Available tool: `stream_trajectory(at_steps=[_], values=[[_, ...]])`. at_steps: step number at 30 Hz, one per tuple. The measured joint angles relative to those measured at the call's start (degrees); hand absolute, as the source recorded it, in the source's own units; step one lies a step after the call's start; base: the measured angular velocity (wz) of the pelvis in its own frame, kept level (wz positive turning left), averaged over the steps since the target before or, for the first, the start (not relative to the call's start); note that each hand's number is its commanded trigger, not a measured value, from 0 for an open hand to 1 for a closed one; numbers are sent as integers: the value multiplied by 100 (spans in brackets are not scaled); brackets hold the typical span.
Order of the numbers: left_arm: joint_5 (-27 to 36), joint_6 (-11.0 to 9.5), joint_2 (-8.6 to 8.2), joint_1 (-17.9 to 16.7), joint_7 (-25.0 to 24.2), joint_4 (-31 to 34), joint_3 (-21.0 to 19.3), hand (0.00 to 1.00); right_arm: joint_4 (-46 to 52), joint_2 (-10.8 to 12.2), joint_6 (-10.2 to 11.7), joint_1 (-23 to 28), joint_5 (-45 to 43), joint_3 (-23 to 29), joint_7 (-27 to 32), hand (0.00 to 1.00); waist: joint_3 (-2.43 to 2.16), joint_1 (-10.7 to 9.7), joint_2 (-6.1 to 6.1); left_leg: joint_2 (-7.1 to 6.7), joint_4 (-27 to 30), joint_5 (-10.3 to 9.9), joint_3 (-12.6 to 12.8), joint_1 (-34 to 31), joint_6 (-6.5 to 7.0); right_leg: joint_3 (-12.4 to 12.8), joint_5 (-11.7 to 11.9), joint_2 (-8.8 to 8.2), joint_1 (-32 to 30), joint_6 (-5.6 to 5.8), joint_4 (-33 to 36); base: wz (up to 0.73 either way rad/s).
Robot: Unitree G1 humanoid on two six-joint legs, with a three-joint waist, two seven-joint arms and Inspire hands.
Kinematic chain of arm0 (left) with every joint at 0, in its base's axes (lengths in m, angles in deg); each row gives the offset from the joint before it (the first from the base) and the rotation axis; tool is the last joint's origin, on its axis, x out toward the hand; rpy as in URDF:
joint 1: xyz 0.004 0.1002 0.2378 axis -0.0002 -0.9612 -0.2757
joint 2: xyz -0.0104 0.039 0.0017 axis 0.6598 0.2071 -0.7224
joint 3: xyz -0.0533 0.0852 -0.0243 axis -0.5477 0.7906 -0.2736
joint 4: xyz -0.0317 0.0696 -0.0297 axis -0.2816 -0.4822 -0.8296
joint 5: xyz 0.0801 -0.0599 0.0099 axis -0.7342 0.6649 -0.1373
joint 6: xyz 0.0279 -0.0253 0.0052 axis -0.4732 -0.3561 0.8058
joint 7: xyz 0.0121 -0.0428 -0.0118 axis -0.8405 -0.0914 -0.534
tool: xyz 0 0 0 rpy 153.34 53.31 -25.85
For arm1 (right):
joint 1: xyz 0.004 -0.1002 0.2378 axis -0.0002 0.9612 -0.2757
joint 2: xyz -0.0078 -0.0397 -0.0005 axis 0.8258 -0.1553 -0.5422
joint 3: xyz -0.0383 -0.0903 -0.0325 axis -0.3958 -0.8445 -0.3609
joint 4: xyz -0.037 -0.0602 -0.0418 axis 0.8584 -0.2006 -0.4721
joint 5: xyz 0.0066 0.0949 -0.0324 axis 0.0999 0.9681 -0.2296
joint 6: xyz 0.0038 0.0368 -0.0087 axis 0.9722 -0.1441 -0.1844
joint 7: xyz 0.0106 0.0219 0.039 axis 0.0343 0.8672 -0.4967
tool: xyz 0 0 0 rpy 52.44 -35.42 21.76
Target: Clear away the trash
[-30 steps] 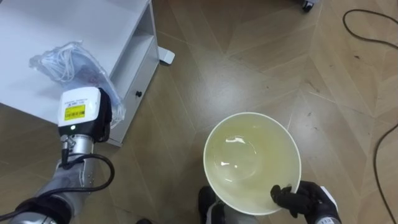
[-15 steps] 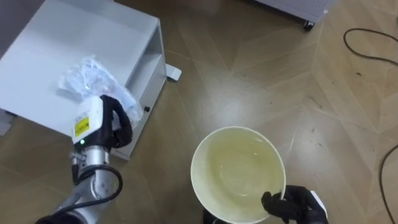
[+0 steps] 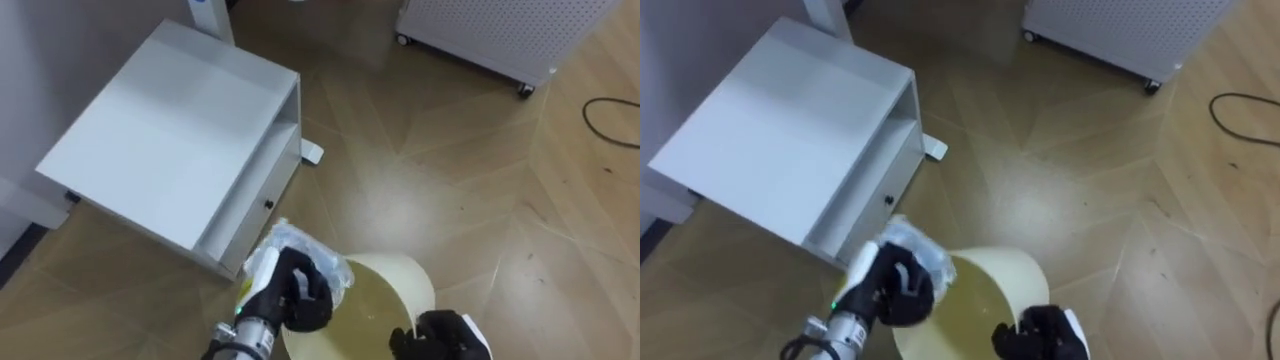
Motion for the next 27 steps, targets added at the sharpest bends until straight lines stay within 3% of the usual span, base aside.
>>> stream_trajectory(at_steps=[6,13,18,19,20,21,27], values=[[164,45,-65,-264,-628,122,439,100,-24,40,-86,-58,-175,-83,-122,100,-6,70,4,-22,-61,26,61,-36,10,17,9,-32,-76,-1,-2,1],[202,93,-18,-463,-1215,122,482,100,-68,3,-87,-81,-457,-98,-335,100,-21,111,-1,-24,-81,27,140,-3,11,81,11,-31,-107,3,10,-3],[221,167,82,-611,-1650,124,497,100,-62,5,-86,56,-468,-111,-439,100,-126,121,11,-32,-100,29,155,39,15,79,13,-43,-77,7,11,0],[221,170,89,-643,-1683,132,497,96,-62,5,-86,62,-476,-111,-452,100,-126,122,10,-34,-108,29,169,54,16,87,14,-43,-71,9,11,-4],[221,177,122,-703,-1766,189,497,18,-54,5,-84,75,-488,-111,-462,100,-127,122,11,-33,-121,31,205,81,19,113,15,-44,-70,11,17,-6],[221,178,156,-764,-1829,248,498,0,-37,2,-81,79,-488,-108,-473,100,-127,122,11,-30,-143,36,246,101,26,141,17,-45,-80,14,19,-6],[221,204,205,-1061,-2112,304,502,0,13,-18,-71,87,-489,-91,-511,100,-127,132,10,-35,-177,44,347,95,30,241,23,-41,-186,13,55,-5]])
